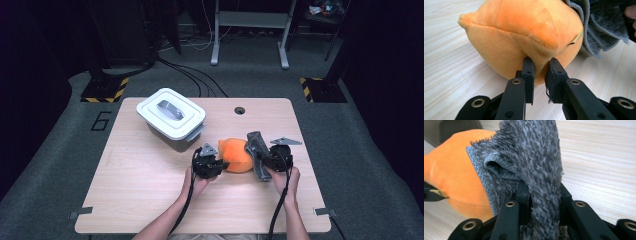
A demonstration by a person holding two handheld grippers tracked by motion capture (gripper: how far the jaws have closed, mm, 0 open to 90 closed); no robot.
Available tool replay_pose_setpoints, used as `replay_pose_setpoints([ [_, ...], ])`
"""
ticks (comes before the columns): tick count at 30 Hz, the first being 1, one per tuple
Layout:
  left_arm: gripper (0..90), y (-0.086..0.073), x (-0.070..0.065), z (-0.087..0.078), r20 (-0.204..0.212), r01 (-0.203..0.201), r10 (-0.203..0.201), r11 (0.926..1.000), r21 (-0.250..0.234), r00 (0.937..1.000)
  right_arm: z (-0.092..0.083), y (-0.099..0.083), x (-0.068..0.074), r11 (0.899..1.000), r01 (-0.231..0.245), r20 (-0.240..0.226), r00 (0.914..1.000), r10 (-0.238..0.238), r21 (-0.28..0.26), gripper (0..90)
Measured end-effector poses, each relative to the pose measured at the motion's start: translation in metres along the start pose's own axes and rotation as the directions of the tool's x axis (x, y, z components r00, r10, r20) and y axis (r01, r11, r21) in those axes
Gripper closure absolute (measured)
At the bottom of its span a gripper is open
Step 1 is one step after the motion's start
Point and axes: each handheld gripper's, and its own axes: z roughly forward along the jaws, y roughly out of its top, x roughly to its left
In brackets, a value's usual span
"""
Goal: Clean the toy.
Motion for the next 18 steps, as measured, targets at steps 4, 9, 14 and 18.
replay_pose_setpoints([
  [4, 76.9, 0.000, 0.000, -0.001, -0.011, -0.016, 0.016, 0.9999, -0.004, 0.9998, 0.001, 0.000, -0.001, 1.000, -0.001, 0.004, 1.0000, 0.001, 0.003, 70.7],
  [9, 61.4, -0.002, -0.005, -0.004, -0.057, -0.079, 0.079, 0.9969, 0.001, 0.9952, 0.000, 0.002, 0.002, 1.000, 0.009, 0.016, 0.9998, -0.009, 0.006, 70.7],
  [14, 41.8, -0.005, -0.013, -0.005, -0.140, -0.186, 0.189, 0.9819, 0.034, 0.9719, 0.000, 0.002, 0.002, 1.000, 0.010, 0.020, 0.9997, -0.010, 0.008, 70.6],
  [18, 36.5, -0.007, -0.018, -0.002, -0.151, -0.230, 0.232, 0.9728, 0.030, 0.9611, 0.000, 0.003, 0.002, 1.000, 0.009, 0.022, 0.9997, -0.009, 0.008, 70.6],
])
